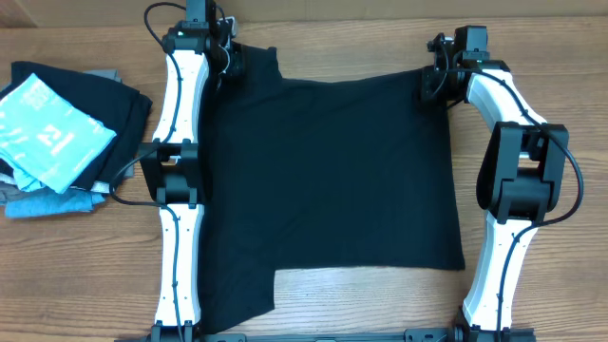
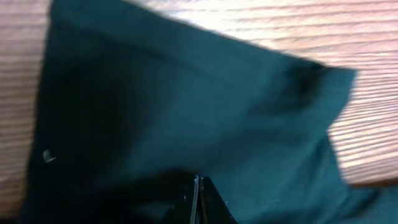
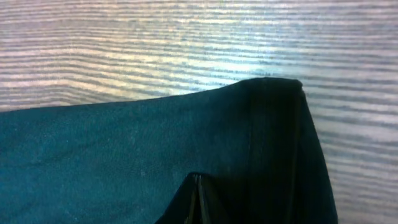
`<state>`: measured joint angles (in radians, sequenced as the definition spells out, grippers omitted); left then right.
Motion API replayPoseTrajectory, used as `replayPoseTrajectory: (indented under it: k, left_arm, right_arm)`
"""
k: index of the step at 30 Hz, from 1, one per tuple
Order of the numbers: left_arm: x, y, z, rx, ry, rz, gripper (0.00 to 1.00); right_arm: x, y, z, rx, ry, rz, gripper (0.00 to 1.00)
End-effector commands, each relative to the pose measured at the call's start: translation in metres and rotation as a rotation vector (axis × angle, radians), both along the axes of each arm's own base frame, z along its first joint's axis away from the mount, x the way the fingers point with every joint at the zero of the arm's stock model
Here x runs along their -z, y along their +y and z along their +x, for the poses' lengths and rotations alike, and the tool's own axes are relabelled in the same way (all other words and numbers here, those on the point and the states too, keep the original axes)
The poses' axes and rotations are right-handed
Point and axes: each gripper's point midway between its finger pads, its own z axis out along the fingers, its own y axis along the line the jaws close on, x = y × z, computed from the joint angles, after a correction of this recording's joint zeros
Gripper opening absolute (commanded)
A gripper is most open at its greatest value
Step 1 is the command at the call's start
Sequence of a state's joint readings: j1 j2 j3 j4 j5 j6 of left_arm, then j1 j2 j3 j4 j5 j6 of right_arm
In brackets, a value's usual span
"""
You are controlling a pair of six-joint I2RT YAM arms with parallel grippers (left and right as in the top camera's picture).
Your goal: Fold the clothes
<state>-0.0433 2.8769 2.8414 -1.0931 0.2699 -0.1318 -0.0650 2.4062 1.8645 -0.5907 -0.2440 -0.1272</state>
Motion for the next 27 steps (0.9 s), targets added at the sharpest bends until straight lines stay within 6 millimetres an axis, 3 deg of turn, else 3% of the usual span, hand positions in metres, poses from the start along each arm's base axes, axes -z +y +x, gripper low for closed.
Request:
replayPoseTrajectory:
  k: [1,6,9,17,27]
  left_arm:
    - [0.002,0.013,0.006,-0.006,-0.027,0.07,0.04]
    - [0.001,0.012,0.02,-0.007,-0.087,0.074,0.04]
    - [0.011,0.012,0.028,-0.009,-0.113,0.072,0.04]
    - [0.049,0.012,0.025,-0.008,-0.09,0.073,0.04]
    - [0.034,0.013,0.051,-0.024,-0.216,0.062,0.04]
  right_arm:
    - [0.033,-0.007,-0.008,0.025,0.06,-0.034,0.04]
    - [0.033,-0.007,-0.008,0.025,0.062,-0.033,0.04]
    - [0.034,-0.007,-0.009,0.025,0.069,-0.033,0.04]
    - [0.034,-0.008,-0.009,0.026,0.069,-0.036,0.04]
    - [0.035,-0.015,-0.008,0.064,0.07,-0.069,0.06]
